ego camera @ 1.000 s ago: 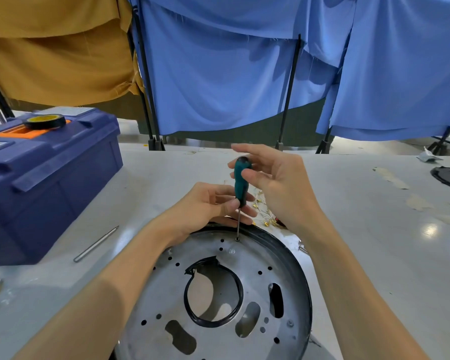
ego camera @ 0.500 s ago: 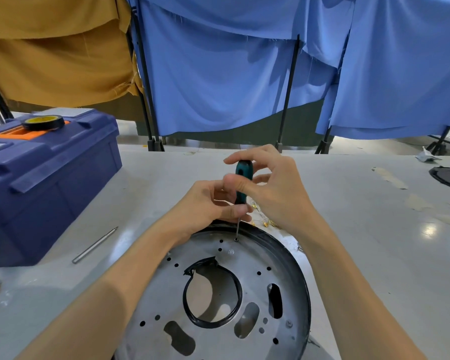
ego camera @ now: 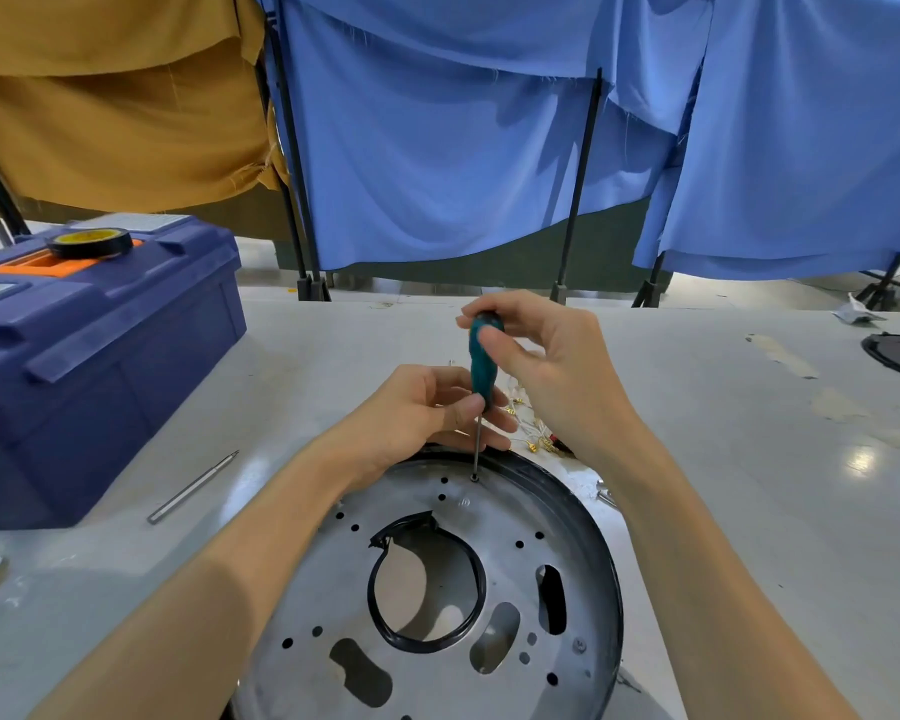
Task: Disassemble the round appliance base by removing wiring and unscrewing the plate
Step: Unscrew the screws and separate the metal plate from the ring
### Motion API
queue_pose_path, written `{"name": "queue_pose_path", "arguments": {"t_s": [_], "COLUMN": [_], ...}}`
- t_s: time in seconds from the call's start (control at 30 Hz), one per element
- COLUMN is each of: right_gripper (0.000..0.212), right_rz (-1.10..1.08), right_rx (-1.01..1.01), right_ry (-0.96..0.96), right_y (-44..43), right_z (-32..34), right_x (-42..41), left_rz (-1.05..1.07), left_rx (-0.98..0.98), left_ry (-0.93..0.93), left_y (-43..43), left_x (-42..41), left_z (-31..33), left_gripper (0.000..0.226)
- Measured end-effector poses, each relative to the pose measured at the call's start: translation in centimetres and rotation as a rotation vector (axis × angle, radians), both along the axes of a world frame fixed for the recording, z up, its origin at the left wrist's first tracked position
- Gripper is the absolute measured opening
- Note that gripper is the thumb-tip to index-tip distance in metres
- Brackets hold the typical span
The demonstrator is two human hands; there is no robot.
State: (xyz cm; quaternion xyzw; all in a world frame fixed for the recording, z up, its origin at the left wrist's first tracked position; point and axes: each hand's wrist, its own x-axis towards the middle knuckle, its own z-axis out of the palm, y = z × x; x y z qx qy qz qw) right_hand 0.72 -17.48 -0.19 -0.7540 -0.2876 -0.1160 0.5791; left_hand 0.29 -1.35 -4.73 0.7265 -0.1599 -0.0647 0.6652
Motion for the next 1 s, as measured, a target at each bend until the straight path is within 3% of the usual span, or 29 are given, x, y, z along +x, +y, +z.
{"name": "queue_pose_path", "arguments": {"t_s": [0.13, 0.23, 0.33, 0.47, 0.6, 0.73, 0.9, 1.0], "right_gripper": [0.022, 0.03, 0.02, 0.03, 0.026, 0.03, 0.025, 0.029], "right_rz": [-0.063, -0.005, 0.015, -0.047, 0.044, -0.025, 0.047, -0.034], "right_rx": [-0.062, 0.017, -0.002, -0.041, 0.024, -0.085, 0.036, -0.058], "right_ry": [-0.065, -0.013, -0.017, -0.056, 0.002, -0.063, 0.009, -0.066], "right_y": [0.36, 0.03, 0.19, 0.41, -0.05, 0.41, 0.17, 0.57], "right_z": [-0.22, -0.11, -0.21, -0.33, -0.11, -0.34, -0.13, -0.36], "right_x": [-0.23, 0.05, -0.05, 0.02, 0.04, -0.21, -0.15, -0.34], "left_rz": [0.04, -0.013, 0.033, 0.014, 0.013, 0.043, -0.008, 0.021], "left_rx": [0.015, 0.012, 0.02, 0.005, 0.006, 0.005, 0.002, 0.017], "left_ry": [-0.028, -0.029, -0.033, -0.036, -0.039, -0.06, -0.014, -0.037], "left_y": [-0.31, 0.05, 0.02, -0.03, 0.23, 0.02, 0.18, -0.08], "left_x": [-0.12, -0.14, 0.09, -0.14, 0.03, -0.09, 0.03, 0.04], "left_z": [0.29, 0.19, 0.07, 0.29, 0.03, 0.14, -0.12, 0.05], "left_gripper": [0.033, 0.025, 0.023, 0.038, 0.021, 0.039, 0.023, 0.033]}}
